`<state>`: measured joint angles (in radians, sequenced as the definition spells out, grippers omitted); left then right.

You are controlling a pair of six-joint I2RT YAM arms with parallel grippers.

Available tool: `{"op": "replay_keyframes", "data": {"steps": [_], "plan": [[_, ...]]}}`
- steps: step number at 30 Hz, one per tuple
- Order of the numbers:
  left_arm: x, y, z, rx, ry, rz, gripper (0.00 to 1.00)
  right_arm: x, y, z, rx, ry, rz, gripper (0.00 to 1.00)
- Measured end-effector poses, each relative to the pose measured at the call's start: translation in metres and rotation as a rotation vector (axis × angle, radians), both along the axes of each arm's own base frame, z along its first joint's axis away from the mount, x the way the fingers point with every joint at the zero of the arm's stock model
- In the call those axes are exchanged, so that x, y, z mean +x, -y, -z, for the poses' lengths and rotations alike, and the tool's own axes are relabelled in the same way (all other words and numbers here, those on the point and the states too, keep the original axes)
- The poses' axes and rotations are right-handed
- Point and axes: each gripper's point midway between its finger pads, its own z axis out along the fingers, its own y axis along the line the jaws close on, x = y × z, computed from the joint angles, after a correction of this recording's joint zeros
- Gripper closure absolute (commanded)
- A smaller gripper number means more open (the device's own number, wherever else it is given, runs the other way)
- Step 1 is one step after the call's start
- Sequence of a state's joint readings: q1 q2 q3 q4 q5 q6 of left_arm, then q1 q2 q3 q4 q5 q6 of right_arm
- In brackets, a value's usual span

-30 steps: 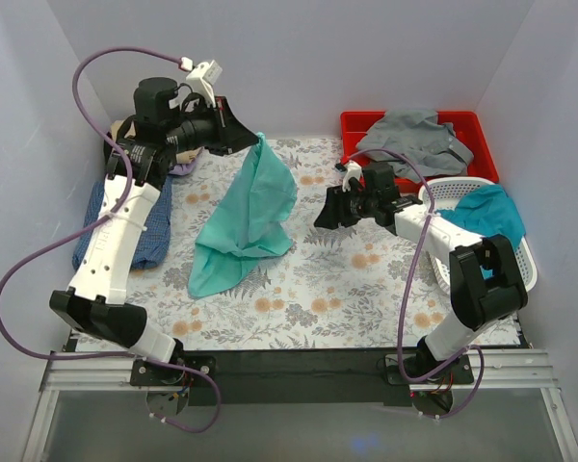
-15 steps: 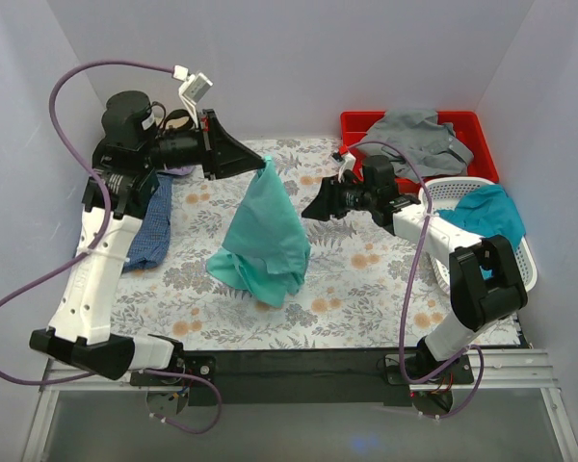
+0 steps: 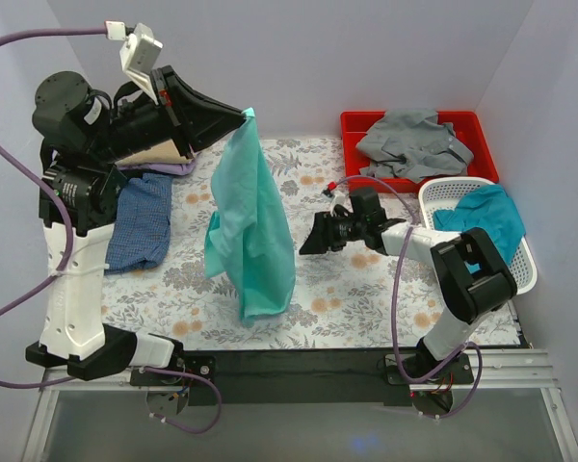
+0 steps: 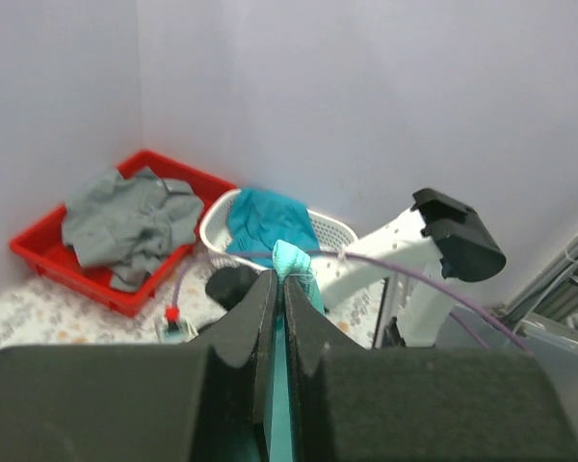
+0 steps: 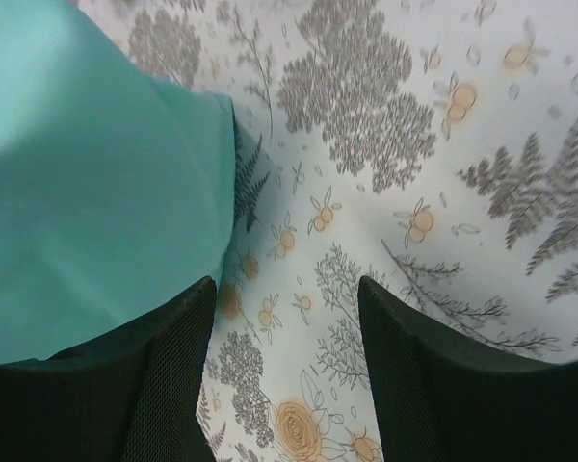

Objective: Fold and stack the t-shirts
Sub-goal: Flatten the tshirt out

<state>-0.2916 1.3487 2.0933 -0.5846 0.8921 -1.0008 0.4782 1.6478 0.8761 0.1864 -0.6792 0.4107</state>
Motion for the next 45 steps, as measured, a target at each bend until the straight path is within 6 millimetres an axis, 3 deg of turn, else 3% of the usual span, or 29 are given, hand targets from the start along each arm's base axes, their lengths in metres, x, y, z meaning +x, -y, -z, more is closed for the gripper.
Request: {"op": "replay_keyframes", "data": {"steps": [3, 5, 9, 14, 16, 17, 18, 20, 25, 30, 33, 38, 40, 41, 42, 44, 45], "plan": [[-0.006, -0.003, -0.02, -0.017, 0.063, -0.009, 1.0, -0.019, -0.008, 0.026, -0.035, -0.056, -0.052, 0.33], [-0.007, -0.004, -0.022, -0.019, 0.072, -0.015, 1.0, -0.028, -0.014, 0.034, -0.038, -0.078, -0.085, 0.32], [-0.006, -0.003, -0.022, -0.021, 0.068, -0.016, 1.0, -0.033, -0.031, 0.033, 0.003, -0.09, -0.144, 0.32], [-0.007, -0.005, -0.022, -0.026, 0.07, -0.026, 1.0, -0.015, -0.072, 0.019, 0.089, -0.073, -0.213, 0.37], [-0.007, -0.006, -0.02, -0.027, 0.064, -0.036, 1.0, -0.013, -0.089, 0.013, 0.126, -0.07, -0.241, 0.64], [-0.007, -0.006, -0.019, -0.026, 0.061, -0.039, 1.0, -0.017, -0.093, 0.011, 0.135, -0.068, -0.257, 0.64], [-0.006, -0.007, -0.018, -0.026, 0.061, -0.044, 1.0, -0.02, -0.099, 0.007, 0.157, -0.077, -0.271, 0.84], [-0.005, -0.007, -0.016, -0.024, 0.059, -0.048, 1.0, -0.027, -0.107, 0.002, 0.195, -0.086, -0.302, 0.98], [-0.001, -0.009, -0.017, -0.025, 0.065, -0.072, 1.0, -0.044, -0.107, -0.003, 0.261, -0.125, -0.331, 0.99], [0.009, -0.017, -0.018, -0.031, 0.064, -0.166, 1.0, -0.056, -0.078, -0.006, 0.238, -0.122, -0.257, 0.99], [0.019, -0.033, -0.021, -0.042, 0.066, -0.301, 1.0, -0.049, -0.06, -0.034, 0.196, 0.007, -0.17, 0.99], [0.028, -0.066, -0.025, -0.053, 0.084, -0.521, 1.0, -0.034, -0.023, -0.11, 0.132, 0.352, 0.021, 0.99], [0.028, -0.076, -0.022, -0.051, 0.086, -0.579, 1.0, -0.033, -0.005, -0.131, 0.098, 0.442, 0.095, 0.99], [0.029, -0.078, -0.021, -0.05, 0.083, -0.592, 1.0, -0.032, 0.001, -0.137, 0.085, 0.47, 0.119, 0.89], [0.03, -0.078, -0.018, -0.047, 0.079, -0.596, 1.0, -0.032, 0.007, -0.14, 0.068, 0.489, 0.138, 0.62], [0.033, -0.076, -0.013, -0.041, 0.065, -0.589, 1.0, -0.032, 0.012, -0.134, 0.026, 0.485, 0.142, 0.53], [0.036, -0.075, -0.012, -0.041, 0.056, -0.584, 1.0, -0.032, 0.013, -0.125, 0.002, 0.467, 0.133, 0.41]]}}
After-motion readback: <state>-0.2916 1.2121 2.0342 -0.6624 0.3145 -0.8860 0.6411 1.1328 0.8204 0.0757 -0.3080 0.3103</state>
